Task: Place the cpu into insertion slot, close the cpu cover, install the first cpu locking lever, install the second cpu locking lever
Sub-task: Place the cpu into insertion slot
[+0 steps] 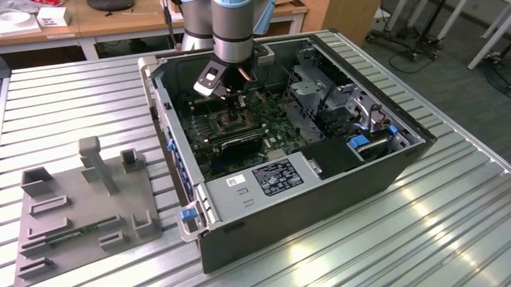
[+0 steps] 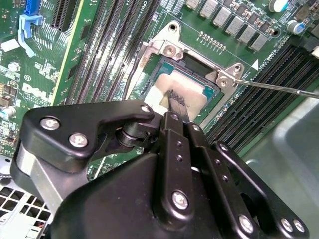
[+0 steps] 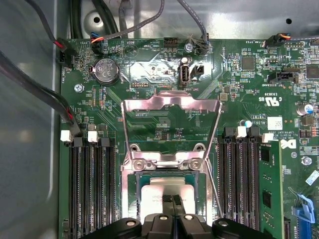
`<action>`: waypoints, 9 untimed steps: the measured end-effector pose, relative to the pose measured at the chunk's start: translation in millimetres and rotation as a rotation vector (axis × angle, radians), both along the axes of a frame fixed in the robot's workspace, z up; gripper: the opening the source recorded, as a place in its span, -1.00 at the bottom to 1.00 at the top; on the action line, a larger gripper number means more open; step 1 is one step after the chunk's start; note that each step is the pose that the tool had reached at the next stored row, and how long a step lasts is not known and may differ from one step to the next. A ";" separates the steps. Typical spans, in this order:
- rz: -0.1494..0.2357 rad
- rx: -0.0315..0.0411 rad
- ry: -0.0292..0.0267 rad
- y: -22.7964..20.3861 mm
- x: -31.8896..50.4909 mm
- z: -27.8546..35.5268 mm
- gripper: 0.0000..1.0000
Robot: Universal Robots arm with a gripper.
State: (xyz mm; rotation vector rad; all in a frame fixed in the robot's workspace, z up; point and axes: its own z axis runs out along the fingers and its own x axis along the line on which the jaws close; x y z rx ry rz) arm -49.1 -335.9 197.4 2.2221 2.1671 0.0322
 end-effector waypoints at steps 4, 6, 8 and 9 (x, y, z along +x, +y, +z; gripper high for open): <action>0.000 0.0042 -0.0024 1.1 0.6 3.2 -0.79; 0.000 0.0022 -0.0013 0.7 0.4 7.2 -0.79; 0.000 0.0021 -0.0013 0.7 0.4 11.1 -0.79; 0.000 0.0021 -0.0013 0.7 0.4 13.5 -0.79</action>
